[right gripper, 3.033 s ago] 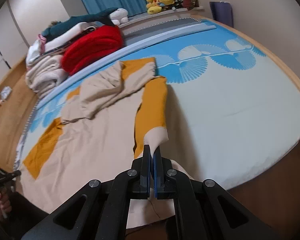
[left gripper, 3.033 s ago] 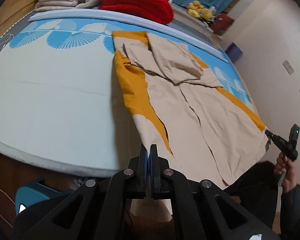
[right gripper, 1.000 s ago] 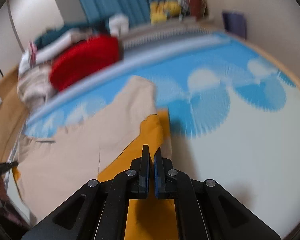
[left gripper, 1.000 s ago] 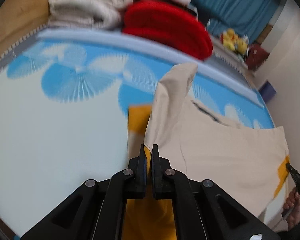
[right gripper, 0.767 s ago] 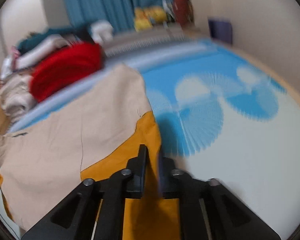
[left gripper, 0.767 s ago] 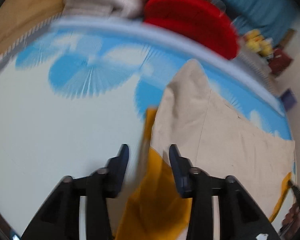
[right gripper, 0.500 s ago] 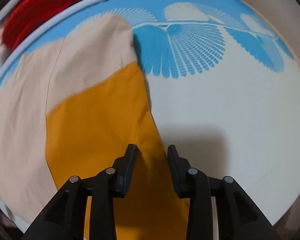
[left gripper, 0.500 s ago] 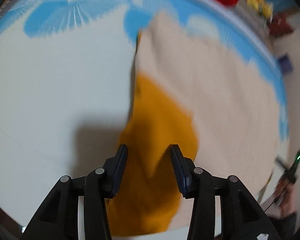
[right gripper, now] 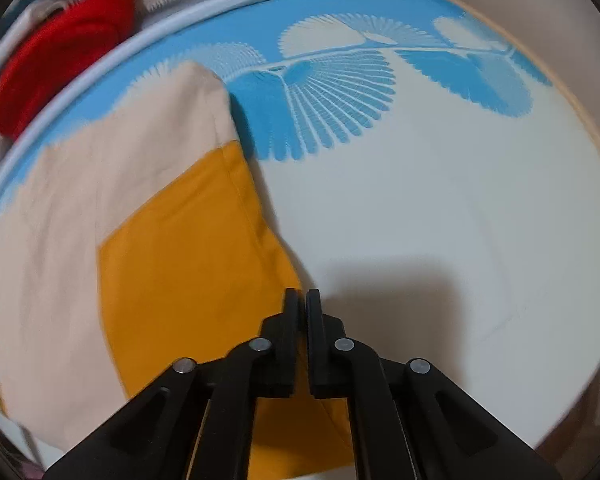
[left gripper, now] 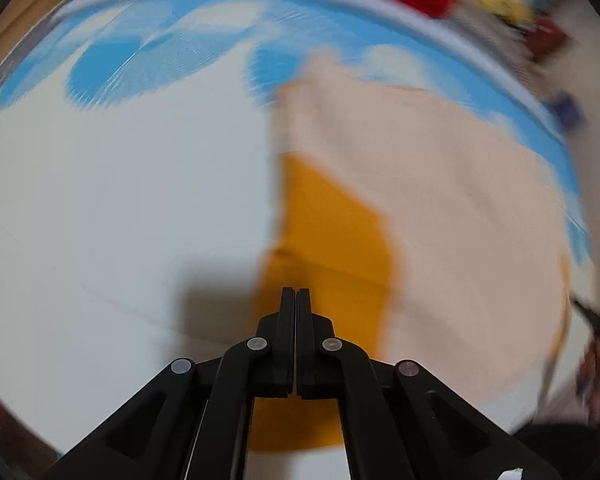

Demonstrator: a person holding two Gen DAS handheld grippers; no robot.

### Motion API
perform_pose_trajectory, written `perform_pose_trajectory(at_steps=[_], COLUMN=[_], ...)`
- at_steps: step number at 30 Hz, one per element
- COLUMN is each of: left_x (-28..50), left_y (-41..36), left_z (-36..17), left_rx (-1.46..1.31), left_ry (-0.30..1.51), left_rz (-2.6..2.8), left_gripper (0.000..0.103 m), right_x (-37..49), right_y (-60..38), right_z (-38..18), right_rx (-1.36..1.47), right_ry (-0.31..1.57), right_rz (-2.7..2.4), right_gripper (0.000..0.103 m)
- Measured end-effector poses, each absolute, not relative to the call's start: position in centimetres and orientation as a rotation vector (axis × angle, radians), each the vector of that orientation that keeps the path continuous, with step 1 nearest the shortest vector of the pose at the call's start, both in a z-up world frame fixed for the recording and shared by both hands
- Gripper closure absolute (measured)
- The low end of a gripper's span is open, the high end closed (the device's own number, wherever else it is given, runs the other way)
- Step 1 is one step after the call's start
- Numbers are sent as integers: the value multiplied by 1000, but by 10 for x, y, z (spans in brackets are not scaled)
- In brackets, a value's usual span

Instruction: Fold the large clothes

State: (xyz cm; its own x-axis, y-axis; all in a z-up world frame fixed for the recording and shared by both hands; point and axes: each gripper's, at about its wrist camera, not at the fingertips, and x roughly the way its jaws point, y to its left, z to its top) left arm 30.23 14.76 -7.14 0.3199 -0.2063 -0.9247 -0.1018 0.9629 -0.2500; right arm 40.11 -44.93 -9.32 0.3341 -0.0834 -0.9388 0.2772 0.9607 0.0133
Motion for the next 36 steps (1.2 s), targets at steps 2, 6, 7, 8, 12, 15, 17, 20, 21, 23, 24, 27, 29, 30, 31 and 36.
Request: perform_pose_trajectory(at_steps=[2,6,7,8,12,15,17,20,21,23,24,27,29,30,31,36], left_x=[291,279,278,277,271,271,274,276,276,280,281,287,290,291,295,313], left_y=[130,130,134,134,123,103,93,87,90,96,96,91,85,81,74,23], left_z=[-71,-142,-145,-139,-96,-83,-91,-129,-140,-136,-130,-97,-81,-73,-69,-35], left_rx=[-230,-34,-23,-32,-20,-53,-29,79,107,83,75,44,-8,-31,-45,-84], left_ry=[1261,1552,1559,1542,1395,1360,1395,1564,1618,1626,1606,1478,1410,1381,1359,1226], left_rz=[-169,-38,-12,-9,-33,-150,-188,-113,-53,1,11,25,23,21,20,3], left_gripper=[93,92,92,92,93,88,79,63,63,63,65,68,69,70,71,72], right_x=[391,381,380,376,364,357,355,350,351,350,351,343,337,336,337,361], right_y=[-441,-418,-415,-415,-412,-400,-395,-404,-402,-398,-392,-354,-314,-304,-281,-207], right_z=[-70,-74,-102,-125,-119,-100,-104,-138,-133,-115,-102,-65,-50,-49,-49,-80], right_rx=[155,77,31,-15,-110,-154,-182,-248,-253,-224,-211,-208,-232,-232,-231,-322], right_ry=[1111,1136,1270,1375,1351,1269,1255,1393,1376,1317,1267,1080,988,975,966,1032], right_rz=[-227,-52,-50,-60,-106,-53,-22,-94,-105,-111,-90,38,173,217,301,461], right_gripper=[93,93,94,97,95,94,92,92,92,92,92,88,84,83,83,82])
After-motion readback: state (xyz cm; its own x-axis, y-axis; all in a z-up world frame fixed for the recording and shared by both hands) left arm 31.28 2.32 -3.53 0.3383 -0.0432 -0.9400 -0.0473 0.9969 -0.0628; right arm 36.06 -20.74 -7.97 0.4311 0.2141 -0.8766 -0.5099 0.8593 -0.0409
